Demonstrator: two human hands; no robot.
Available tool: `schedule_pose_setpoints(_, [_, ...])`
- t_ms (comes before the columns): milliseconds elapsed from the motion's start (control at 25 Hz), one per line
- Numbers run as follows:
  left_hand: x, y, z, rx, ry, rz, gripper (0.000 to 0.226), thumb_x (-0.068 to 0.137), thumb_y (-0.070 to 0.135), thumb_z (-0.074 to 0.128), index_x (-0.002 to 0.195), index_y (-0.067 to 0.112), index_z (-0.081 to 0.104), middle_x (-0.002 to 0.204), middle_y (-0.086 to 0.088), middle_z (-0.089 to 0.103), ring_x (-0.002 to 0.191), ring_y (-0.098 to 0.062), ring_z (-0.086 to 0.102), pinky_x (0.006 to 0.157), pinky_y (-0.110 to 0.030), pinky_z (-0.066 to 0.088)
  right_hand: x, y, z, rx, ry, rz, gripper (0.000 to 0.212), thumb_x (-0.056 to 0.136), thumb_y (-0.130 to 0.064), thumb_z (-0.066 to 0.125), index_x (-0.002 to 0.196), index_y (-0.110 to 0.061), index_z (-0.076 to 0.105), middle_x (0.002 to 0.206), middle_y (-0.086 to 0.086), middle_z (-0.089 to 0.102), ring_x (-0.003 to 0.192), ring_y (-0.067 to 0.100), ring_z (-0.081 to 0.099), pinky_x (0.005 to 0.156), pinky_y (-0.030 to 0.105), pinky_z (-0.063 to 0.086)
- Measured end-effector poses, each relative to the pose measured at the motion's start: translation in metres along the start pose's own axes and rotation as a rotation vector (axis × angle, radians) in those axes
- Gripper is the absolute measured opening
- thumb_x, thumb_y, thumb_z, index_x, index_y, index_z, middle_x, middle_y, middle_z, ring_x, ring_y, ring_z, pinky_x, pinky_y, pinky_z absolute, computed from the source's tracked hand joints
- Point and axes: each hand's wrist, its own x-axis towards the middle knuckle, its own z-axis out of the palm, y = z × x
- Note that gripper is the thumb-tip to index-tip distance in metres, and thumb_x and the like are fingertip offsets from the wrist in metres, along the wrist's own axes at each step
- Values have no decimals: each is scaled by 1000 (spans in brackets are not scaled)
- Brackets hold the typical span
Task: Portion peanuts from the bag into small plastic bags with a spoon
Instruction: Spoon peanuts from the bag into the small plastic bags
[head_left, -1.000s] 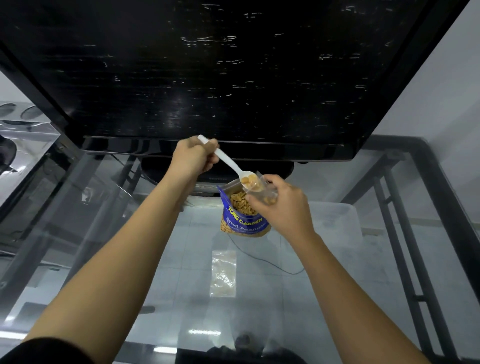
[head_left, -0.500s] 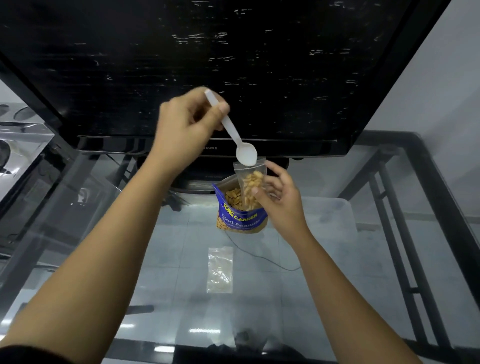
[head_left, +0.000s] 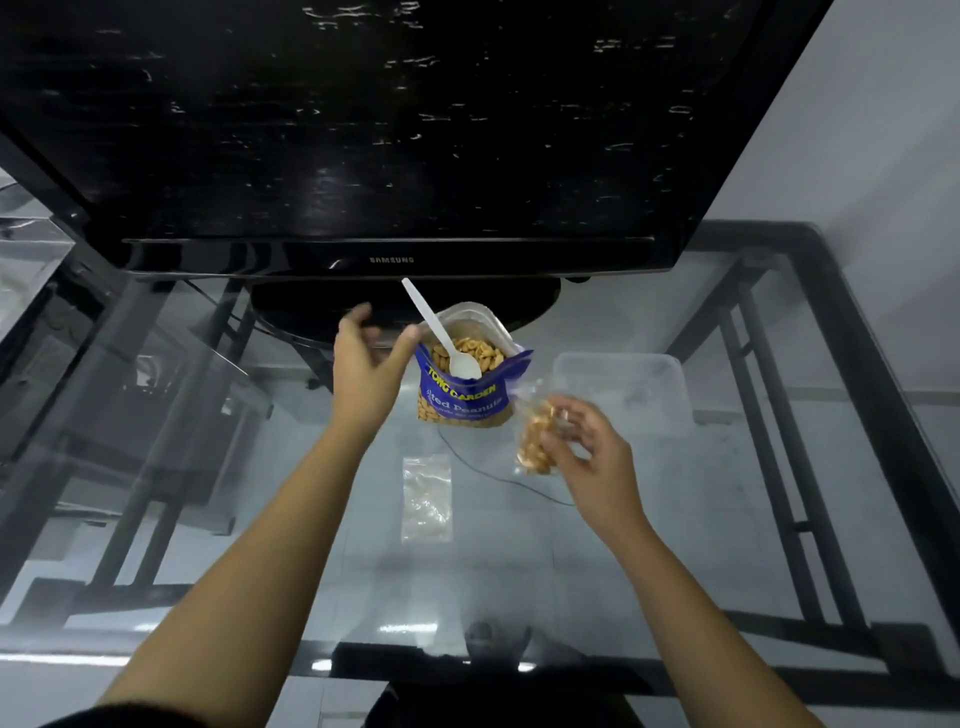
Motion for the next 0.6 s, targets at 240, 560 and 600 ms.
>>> schedule_pose_setpoints(240, [-63,-105,7,797,-422,342,30,83,23,66,112,14,63,119,-11,56,106,-30,54,87,-41,45,-39,73,-15,-209,-31,248,33,87,-11,62,113,-29,55,111,0,60,98,18,60,64,11,50])
schedule_pose_setpoints(560, [-66,-88,7,936,-361,368,13,84,23,62,94,16,65,110,-3,64,106,-27,51,84,-41,36,-32,92,-27,-725,-57,191,38,86,-21,63,123,-15,55,123,10,53,114,26,47,94,33,43])
schedule_pose_setpoints(600, [-65,-79,3,941,-376,372,13,83,25,61,93,18,65,106,-1,65,107,-25,51,82,-40,34,-32,92,-29,-770,-56,195,38,86,-23,64,122,-15,56,127,10,48,117,28,44,97,36,42])
